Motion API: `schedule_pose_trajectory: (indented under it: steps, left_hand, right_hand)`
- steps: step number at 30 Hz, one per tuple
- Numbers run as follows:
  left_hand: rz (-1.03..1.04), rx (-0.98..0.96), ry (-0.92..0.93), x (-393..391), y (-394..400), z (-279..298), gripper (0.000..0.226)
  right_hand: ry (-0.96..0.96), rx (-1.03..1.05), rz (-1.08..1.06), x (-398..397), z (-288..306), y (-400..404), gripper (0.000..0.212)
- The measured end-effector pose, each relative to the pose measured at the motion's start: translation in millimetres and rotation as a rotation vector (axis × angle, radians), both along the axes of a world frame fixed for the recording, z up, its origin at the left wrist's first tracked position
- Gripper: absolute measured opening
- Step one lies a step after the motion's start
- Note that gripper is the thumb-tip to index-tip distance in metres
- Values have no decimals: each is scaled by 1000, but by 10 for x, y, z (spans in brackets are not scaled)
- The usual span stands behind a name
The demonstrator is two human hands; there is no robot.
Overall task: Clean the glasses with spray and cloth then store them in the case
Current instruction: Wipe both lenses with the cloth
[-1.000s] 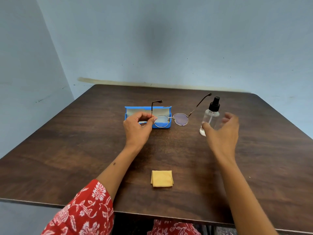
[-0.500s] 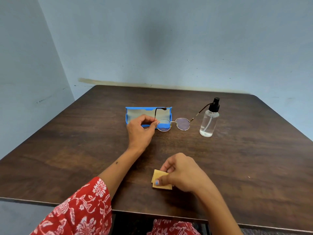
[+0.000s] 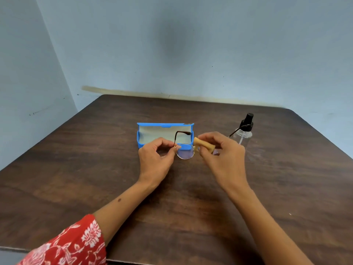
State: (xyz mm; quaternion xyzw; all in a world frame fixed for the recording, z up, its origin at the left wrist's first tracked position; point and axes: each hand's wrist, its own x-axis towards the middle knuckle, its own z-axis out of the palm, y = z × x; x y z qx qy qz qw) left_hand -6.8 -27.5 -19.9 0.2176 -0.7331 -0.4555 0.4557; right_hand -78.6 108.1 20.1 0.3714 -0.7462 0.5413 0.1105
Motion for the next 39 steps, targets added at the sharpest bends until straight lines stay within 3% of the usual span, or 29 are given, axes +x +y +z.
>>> schedule_pose_trajectory:
  steps: [4,8,16,22,26,31,35,39]
  left_hand:
    - [-7,30,9,35,39,-13,10]
    - [-14,69,28,42,59,2,12]
    - [-29,153,38,45,39,-15,18]
    - [-59,254,87,25,41,-20,18]
    - [-47,217,79,13,2,-55,29]
    - [-45,207,77,-11,-29,-106,23]
    - [-23,177,70,-15,-41,-109,29]
    - [-5,154,69,-19,-19,-95,25]
  right_hand:
    - [510,55,-77,41,-255,-152,9]
    - [740,165,-121,73,-412,-161,20]
    - [677,262,-5,179,-515,-159,27]
    - [673,296,-114,139,-531,-174,25]
    - [719,275,-39,171,-533,-179,28]
    - [670,262,-157,144,-537,-190,26]
    - [709,265,-76,172,-570,-209,28]
    - [665,249,-162,124,-577,-184,24]
